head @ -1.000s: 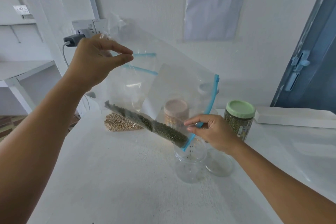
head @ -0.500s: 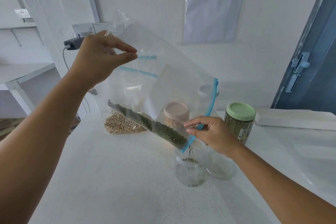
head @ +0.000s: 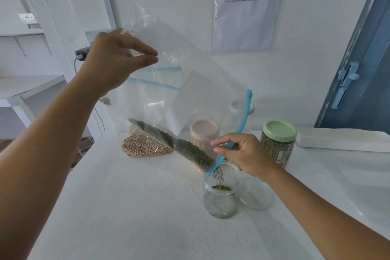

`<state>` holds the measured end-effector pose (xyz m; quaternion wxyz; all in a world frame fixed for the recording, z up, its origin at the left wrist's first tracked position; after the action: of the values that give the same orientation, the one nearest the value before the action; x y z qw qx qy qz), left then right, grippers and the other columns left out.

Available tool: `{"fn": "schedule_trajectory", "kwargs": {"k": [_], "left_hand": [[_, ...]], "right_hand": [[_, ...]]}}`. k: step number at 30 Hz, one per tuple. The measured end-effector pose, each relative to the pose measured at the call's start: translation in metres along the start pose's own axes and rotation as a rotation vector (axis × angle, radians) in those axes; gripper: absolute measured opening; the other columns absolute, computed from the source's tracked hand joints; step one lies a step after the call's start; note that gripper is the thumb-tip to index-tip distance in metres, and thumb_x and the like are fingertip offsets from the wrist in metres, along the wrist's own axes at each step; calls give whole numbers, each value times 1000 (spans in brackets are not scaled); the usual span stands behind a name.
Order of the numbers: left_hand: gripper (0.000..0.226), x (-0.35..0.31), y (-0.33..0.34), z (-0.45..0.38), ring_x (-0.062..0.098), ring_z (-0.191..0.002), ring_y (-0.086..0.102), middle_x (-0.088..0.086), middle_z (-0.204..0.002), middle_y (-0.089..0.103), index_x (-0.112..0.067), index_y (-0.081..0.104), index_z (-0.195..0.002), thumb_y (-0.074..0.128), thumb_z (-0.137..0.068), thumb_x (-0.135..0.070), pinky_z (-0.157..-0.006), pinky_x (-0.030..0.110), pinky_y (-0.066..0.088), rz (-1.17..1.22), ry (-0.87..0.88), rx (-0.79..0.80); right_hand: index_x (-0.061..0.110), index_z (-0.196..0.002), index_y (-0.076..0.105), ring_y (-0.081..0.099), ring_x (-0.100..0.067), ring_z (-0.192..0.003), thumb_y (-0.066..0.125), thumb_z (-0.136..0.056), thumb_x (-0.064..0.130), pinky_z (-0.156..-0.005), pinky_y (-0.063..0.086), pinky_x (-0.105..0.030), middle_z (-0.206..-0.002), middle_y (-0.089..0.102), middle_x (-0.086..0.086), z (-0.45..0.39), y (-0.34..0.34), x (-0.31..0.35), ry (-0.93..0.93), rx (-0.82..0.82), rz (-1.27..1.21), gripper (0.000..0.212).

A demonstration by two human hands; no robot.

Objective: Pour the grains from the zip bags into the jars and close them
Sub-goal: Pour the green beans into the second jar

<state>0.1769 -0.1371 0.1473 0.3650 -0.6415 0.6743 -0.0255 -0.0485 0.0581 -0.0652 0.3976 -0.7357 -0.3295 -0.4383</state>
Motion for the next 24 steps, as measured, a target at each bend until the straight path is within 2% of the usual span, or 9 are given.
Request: {"fn": "schedule_trajectory", "kwargs": {"k": [4, 10, 14, 17, 22, 24], "left_hand": [[20, 2, -1, -2, 0, -84, 61, -15, -91, 64, -21, 81, -101, 86, -83, -28, -82, 10, 47, -4, -11, -7], [20, 3, -4, -6, 4, -90, 62, -14, -96, 66, -23, 81, -100, 87, -82, -31, -84, 11, 48, -1, -26, -10], [22, 1, -3, -9, 0, -87, 62, -17, -92, 65, -21, 81, -101, 88, -82, -30, -81, 8, 46, 7, -26, -17], [22, 0, -1, -10, 1, -88, 62, -16, -94, 65, -22, 81, -101, 87, -82, -30, -83, 9, 47, 5, -22, -7], [21, -1, 4, -8, -2, -84, 62, -13, -92, 65, -20, 81, -101, 87, -82, -28, -80, 7, 45, 12, -6, 0], [22, 0, 5, -7, -1, -83, 62, -13, -92, 65, -20, 81, -102, 87, -82, -28, -80, 8, 45, 9, -4, 8]], "right_hand": [[20, -100, 83, 72, -9, -88, 80, -90, 9, -83, 58, -21, -96, 80, 7, -2, 1, 1, 2, 0, 7, 15], [22, -99, 83, 73, -21, -91, 81, -90, 10, -87, 62, -34, -99, 80, 4, -5, 1, 1, -9, -17, 20, 16], [22, -100, 83, 73, -15, -86, 81, -90, 10, -86, 62, -32, -96, 80, 3, -5, 1, 3, -9, -15, 10, 16], [22, -100, 83, 73, -23, -90, 81, -90, 10, -86, 62, -33, -95, 80, 1, -4, 1, 1, -6, -17, 0, 16], [19, -100, 83, 71, -7, -80, 80, -90, 8, -76, 55, -17, -88, 79, 5, -1, 0, -1, 1, -13, -10, 16], [19, -101, 83, 71, -5, -79, 80, -90, 8, -75, 54, -16, -87, 79, 6, 0, -1, -2, 9, -7, -13, 15]]}}
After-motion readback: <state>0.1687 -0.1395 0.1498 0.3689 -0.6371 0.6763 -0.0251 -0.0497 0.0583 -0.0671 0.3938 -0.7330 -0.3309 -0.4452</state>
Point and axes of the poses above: each hand's wrist, its own z-axis away from the middle knuckle, its own y-axis out of the palm, x = y × z, the point moved 3 cm from there along -z, towards the middle knuckle
